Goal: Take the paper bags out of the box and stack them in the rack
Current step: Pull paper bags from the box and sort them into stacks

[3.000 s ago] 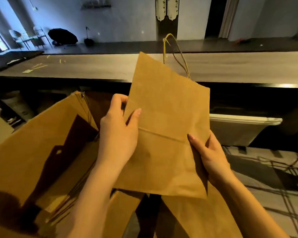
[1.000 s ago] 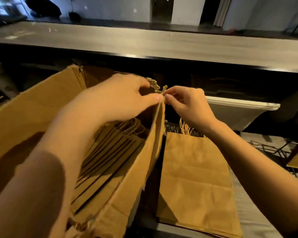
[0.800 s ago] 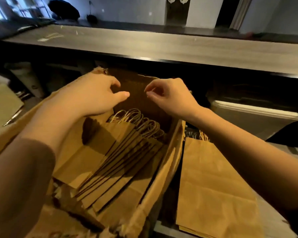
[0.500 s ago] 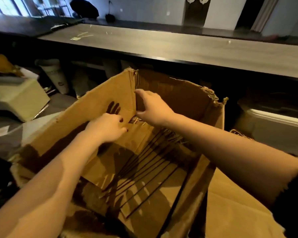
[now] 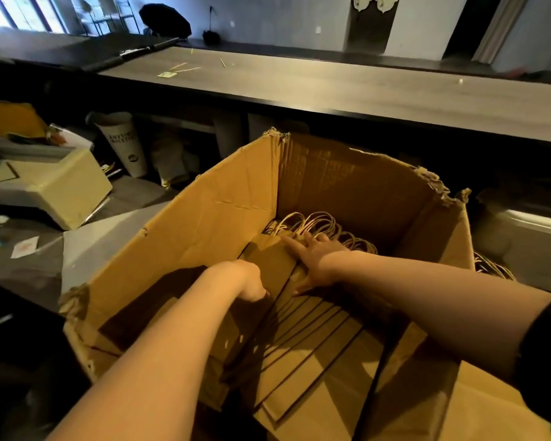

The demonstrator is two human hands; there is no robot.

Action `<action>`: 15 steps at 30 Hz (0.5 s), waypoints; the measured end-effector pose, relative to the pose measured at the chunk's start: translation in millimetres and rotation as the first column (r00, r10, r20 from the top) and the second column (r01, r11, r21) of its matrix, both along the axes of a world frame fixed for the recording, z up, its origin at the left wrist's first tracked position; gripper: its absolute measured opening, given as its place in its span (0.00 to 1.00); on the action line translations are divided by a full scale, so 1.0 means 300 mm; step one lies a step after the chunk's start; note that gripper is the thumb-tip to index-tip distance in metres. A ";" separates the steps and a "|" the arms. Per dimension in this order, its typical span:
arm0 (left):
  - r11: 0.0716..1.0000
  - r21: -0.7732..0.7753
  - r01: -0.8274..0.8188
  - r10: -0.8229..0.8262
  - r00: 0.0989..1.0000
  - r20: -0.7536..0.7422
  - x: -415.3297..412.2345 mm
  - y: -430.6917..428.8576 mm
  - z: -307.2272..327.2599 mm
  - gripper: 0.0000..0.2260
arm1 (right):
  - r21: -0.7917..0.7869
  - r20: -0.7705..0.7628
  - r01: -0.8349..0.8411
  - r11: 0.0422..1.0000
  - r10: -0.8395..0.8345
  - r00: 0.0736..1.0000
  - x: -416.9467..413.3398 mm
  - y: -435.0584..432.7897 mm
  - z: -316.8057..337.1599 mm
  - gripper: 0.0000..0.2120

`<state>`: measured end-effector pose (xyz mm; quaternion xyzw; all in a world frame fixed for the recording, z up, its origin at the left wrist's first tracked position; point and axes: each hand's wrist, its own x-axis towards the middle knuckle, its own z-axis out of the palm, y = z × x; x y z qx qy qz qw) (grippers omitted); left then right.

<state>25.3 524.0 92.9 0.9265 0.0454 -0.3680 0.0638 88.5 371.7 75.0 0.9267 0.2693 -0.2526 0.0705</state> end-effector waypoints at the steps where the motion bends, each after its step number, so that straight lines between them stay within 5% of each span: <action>1: 1.000 -0.004 -0.001 0.001 1.000 -0.023 -0.005 0.001 -0.003 0.24 | 0.002 0.011 0.014 1.000 -0.014 1.000 0.004 0.007 0.001 0.56; 6: 1.000 0.001 0.004 -0.004 0.998 -0.059 -0.017 -0.001 -0.004 0.24 | -0.006 0.075 0.060 0.998 -0.059 0.995 0.002 0.013 0.013 0.57; 9: 1.000 -0.012 0.011 -0.011 1.000 -0.028 -0.010 -0.010 0.013 0.26 | 0.117 0.070 0.129 0.985 -0.138 0.988 -0.005 0.014 0.041 0.53; 15: 0.996 -0.060 -0.066 0.070 0.996 0.059 -0.018 0.002 0.028 0.31 | 0.568 -0.252 0.402 0.718 -0.313 0.916 -0.023 0.009 0.055 0.44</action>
